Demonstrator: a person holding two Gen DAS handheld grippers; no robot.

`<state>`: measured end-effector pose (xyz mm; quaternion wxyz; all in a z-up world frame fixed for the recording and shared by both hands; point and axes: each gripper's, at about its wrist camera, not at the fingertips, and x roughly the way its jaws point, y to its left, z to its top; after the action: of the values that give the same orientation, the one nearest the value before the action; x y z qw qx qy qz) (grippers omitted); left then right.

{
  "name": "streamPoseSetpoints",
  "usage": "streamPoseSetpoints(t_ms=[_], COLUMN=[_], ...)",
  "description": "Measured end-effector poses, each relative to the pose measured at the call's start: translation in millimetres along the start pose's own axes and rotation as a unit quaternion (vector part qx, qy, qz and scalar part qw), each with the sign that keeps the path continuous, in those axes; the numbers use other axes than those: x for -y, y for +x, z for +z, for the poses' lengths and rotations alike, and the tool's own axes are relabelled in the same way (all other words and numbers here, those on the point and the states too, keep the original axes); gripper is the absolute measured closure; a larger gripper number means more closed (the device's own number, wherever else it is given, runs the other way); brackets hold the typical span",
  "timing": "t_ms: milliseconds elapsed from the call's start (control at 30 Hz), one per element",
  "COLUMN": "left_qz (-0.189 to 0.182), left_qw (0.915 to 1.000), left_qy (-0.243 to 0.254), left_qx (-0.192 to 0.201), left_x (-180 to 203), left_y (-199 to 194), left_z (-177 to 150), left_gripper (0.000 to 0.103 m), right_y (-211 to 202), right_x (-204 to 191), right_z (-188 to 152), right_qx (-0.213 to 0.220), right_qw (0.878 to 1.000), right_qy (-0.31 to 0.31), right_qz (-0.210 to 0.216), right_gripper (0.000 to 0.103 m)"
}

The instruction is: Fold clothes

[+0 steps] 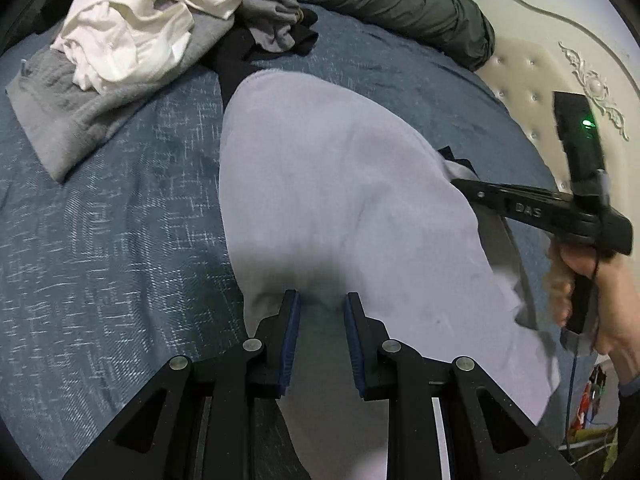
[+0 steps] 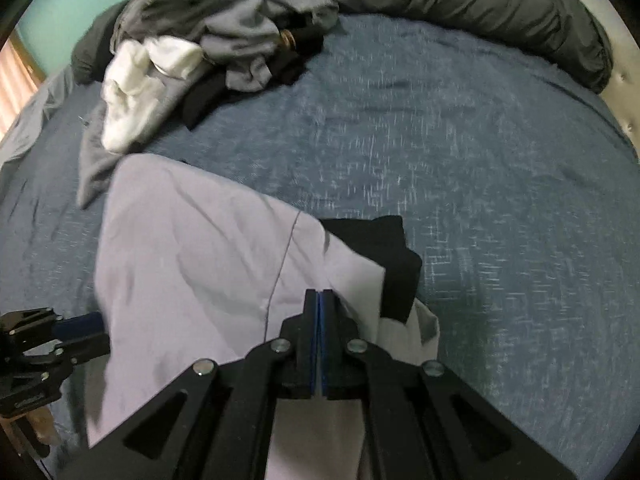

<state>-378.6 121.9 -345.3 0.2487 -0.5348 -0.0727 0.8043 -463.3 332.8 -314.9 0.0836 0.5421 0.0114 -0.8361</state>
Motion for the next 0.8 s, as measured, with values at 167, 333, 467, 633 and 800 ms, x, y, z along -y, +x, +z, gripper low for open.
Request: streamPoseSetpoints(t_ms=[167, 333, 467, 633, 800], left_qz=[0.0, 0.008, 0.006, -0.001, -0.013], left_qw=[1.0, 1.0, 0.9998, 0.9991, 0.9972], left_qy=[-0.001, 0.003, -0.012, -0.04, -0.073], left_qx=[0.007, 0.001, 0.012, 0.012, 0.008], left_x=[1, 3, 3, -1, -5], left_y=[-5, -7, -27, -53, -78], left_z=[-2, -5, -14, -41, -69], left_gripper=[0.079, 0.079, 0.078, 0.065, 0.057], right_y=[9, -4, -12, -55, -100], right_x=[2, 4, 6, 11, 24], right_z=[2, 3, -3, -19, -62], right_qx=[0.0, 0.02, 0.02, 0.046, 0.047], right_qw=[1.0, 1.0, 1.0, 0.999, 0.998], right_qy=[-0.007, -0.014, -0.001, 0.006, 0.018], right_qz=[-0.002, -0.016, -0.006, 0.009, 0.028], right_gripper=[0.103, 0.103, 0.103, 0.103, 0.101])
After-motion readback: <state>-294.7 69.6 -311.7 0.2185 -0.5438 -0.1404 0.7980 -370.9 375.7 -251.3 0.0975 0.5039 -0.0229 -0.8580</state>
